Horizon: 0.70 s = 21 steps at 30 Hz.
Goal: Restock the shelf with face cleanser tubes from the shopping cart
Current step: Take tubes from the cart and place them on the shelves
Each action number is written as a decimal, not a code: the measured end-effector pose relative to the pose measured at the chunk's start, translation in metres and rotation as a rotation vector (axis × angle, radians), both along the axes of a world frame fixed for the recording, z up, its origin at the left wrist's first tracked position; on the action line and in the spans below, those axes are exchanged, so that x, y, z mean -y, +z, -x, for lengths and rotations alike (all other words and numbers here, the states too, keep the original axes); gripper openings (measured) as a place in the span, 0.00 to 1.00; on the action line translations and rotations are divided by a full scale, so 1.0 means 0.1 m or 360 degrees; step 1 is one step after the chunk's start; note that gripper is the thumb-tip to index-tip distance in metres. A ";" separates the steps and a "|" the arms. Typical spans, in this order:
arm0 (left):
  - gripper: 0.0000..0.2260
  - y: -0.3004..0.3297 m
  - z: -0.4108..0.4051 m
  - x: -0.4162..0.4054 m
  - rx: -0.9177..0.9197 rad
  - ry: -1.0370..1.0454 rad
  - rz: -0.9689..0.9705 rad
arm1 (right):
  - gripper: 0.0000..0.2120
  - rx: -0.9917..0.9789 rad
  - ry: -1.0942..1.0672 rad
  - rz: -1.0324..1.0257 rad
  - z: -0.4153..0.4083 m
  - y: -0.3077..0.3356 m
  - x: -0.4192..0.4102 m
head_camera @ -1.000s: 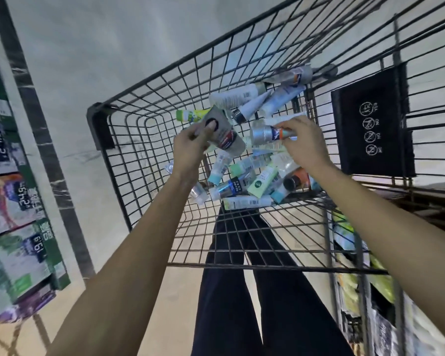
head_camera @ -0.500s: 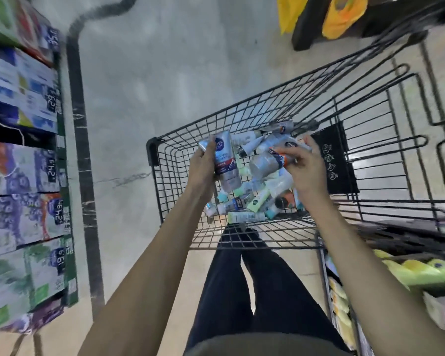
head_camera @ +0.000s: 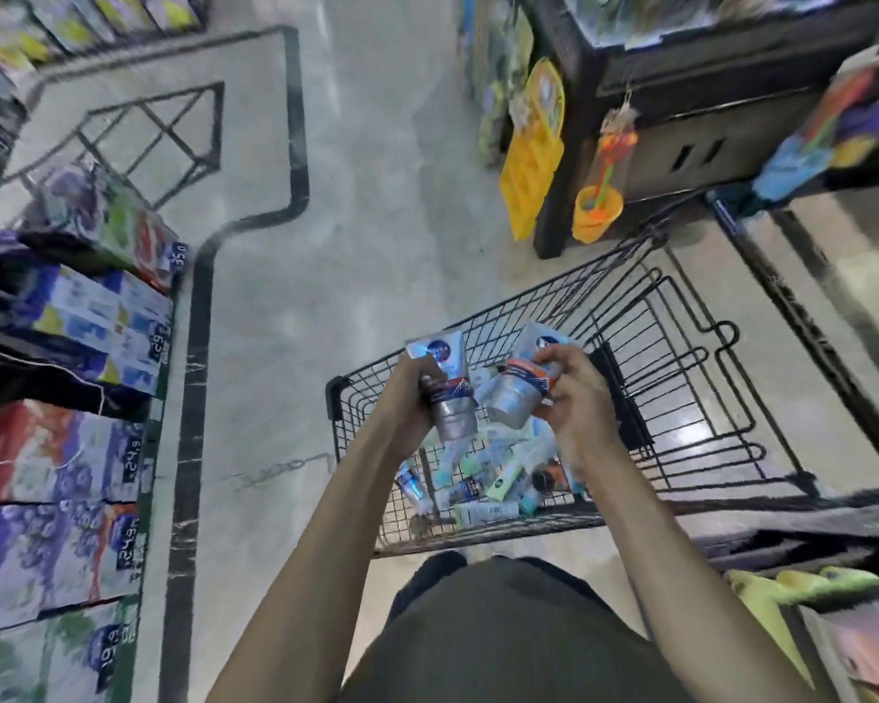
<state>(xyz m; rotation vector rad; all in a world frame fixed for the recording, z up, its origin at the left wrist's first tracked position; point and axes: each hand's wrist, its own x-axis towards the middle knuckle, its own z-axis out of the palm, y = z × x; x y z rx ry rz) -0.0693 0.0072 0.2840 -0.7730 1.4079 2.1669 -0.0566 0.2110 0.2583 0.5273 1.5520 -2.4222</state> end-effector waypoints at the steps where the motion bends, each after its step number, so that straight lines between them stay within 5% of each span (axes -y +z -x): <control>1: 0.10 0.07 -0.04 0.01 -0.0036 -0.0052 0.0003 | 0.18 -0.0023 -0.0009 0.0060 -0.07 0.09 -0.01; 5: 0.19 0.23 -0.11 0.01 -0.0129 -0.0124 0.0095 | 0.18 -0.0135 -0.0112 0.0071 -0.36 0.36 -0.02; 13: 0.12 0.42 -0.55 -0.11 -0.0416 -0.0521 -0.0109 | 0.41 -0.0290 -0.0656 0.0138 -1.17 0.63 0.07; 21: 0.19 0.38 -1.20 -0.40 -0.0378 -0.1004 -0.0244 | 0.23 -0.0244 -0.1158 0.0285 -2.29 0.71 0.08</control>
